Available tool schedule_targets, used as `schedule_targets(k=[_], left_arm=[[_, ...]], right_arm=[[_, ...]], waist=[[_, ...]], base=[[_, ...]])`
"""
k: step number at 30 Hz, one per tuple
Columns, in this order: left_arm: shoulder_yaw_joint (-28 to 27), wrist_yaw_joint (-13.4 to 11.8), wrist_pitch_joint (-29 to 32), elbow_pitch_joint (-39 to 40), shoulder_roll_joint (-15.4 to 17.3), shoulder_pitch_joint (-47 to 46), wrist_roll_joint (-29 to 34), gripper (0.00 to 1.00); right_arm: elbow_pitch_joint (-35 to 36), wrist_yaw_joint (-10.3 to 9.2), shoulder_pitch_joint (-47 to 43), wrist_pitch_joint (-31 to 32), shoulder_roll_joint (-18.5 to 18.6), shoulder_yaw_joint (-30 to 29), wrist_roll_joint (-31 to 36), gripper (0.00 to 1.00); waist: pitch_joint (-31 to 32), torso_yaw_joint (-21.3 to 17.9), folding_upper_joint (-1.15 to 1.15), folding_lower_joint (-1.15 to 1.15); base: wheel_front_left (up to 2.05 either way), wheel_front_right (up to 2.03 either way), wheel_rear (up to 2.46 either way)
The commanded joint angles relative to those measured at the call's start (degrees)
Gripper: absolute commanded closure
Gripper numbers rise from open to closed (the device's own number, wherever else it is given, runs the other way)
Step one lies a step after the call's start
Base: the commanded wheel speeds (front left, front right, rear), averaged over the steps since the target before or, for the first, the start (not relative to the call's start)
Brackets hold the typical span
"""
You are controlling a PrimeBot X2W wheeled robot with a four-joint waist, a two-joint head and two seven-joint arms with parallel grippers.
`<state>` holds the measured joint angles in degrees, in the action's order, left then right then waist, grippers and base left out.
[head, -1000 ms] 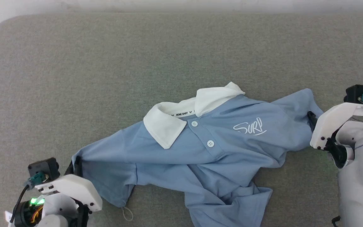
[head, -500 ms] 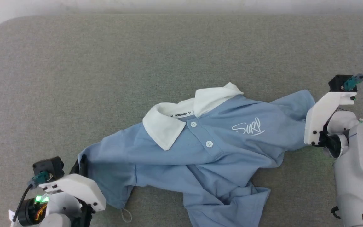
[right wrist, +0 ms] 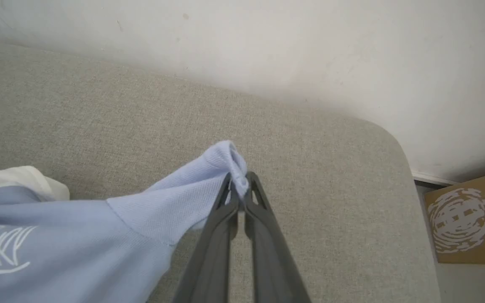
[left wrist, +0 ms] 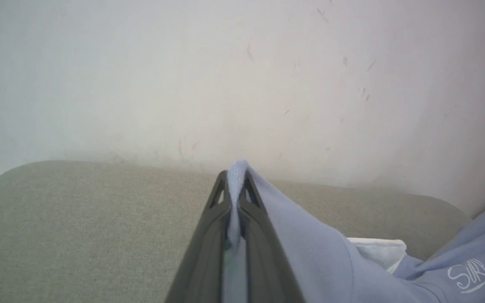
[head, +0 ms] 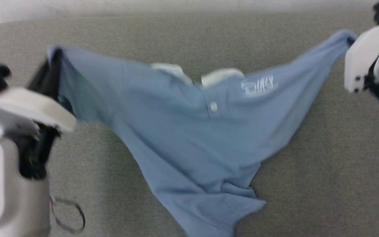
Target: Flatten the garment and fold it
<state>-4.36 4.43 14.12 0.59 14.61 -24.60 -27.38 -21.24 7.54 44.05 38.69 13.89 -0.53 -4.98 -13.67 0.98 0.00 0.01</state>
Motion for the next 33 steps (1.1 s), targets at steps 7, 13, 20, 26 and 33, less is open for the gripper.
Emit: schedule_targets(k=[7, 13, 20, 26, 33], left_arm=[[-2.53, -2.98, 0.94, -2.52, 3.16, -20.91, 0.11, 1.00], [-4.26, -6.75, -2.61, -6.91, 5.11, -38.01, 2.18, 1.00], [-6.29, -9.30, -10.88, -11.85, 6.57, -54.40, 3.40, 1.00], [-6.47, -7.95, -18.41, -14.38, 6.66, -61.63, 3.12, 1.00], [-4.88, -5.31, -18.36, -18.00, 6.34, -56.91, 2.52, 1.00]], right_arm=[[0.74, -0.05, 15.41, 2.37, 1.25, 0.65, -2.28, 1.00], [-0.15, -0.05, 28.94, -0.14, 0.57, 0.43, 1.70, 1.00], [-1.10, -0.05, 43.13, -9.68, -1.58, -1.40, 7.30, 1.00], [-2.80, -0.05, 49.44, -19.32, -3.09, -3.50, 11.75, 1.00], [-7.97, -0.05, 46.71, -25.39, -1.93, -1.64, 11.17, 1.00]], waist=[[-7.74, -1.50, 0.00, -0.01], [-14.21, -2.40, 0.00, -0.01], [-19.88, -3.10, 0.00, -0.01], [-22.03, -2.77, 0.00, -0.01], [-22.37, -1.76, 0.00, -0.01]], base=[[0.00, 0.00, 0.00], [0.00, 0.00, 0.00], [0.00, 0.00, 0.00], [0.00, 0.00, 0.00], [0.00, 0.00, 0.00]])
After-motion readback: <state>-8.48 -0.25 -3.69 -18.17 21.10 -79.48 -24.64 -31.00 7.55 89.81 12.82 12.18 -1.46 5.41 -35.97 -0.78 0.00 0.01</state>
